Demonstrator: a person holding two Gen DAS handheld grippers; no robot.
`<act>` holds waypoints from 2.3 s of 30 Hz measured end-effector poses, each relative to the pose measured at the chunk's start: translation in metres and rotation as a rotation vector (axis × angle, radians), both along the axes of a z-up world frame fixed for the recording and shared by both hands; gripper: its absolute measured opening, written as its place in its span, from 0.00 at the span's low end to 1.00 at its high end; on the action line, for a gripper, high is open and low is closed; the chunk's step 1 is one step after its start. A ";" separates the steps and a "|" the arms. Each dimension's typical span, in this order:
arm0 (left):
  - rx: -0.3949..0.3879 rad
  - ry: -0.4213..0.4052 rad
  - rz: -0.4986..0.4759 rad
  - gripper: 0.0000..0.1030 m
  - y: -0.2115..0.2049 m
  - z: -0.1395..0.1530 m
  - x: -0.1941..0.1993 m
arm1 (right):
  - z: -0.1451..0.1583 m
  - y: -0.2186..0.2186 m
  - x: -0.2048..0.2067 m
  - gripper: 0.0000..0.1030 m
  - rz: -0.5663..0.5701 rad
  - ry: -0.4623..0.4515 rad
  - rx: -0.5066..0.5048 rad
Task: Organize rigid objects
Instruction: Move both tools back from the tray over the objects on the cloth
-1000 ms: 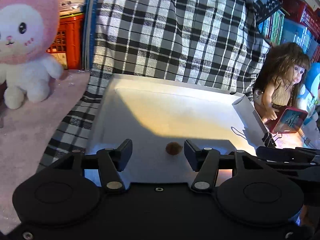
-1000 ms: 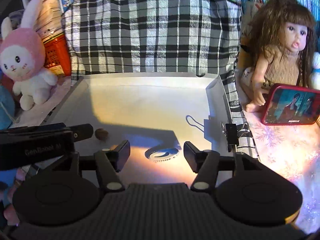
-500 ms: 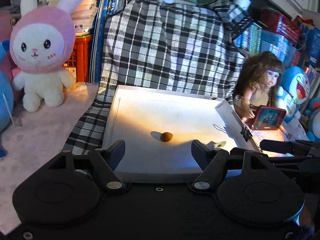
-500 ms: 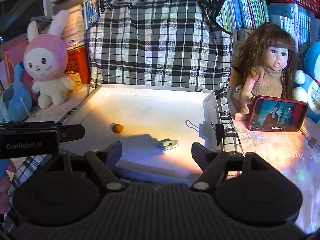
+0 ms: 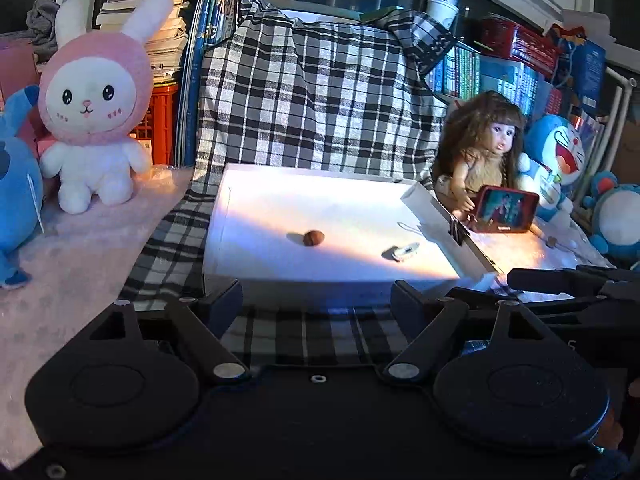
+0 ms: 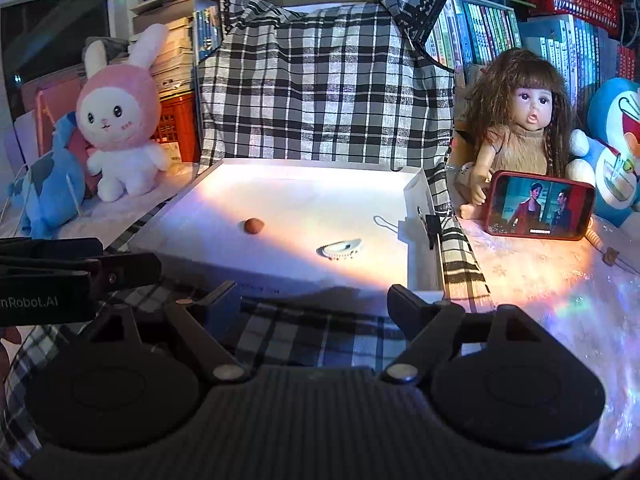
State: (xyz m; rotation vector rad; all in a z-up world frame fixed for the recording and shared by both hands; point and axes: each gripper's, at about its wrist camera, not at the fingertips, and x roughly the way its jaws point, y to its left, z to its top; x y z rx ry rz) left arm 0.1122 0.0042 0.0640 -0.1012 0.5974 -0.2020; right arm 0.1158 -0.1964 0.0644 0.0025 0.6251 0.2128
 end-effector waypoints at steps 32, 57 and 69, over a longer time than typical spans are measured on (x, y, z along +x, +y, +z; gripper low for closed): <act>0.014 -0.052 -0.040 0.87 -0.004 -0.032 -0.102 | -0.030 -0.014 -0.109 0.97 0.006 -0.131 -0.045; 0.050 -0.066 -0.018 0.90 0.009 -0.050 -0.125 | -0.045 -0.012 -0.131 0.99 0.029 -0.134 -0.073; 0.031 -0.060 -0.038 0.73 0.010 -0.050 -0.133 | -0.048 -0.013 -0.135 0.99 0.047 -0.110 -0.085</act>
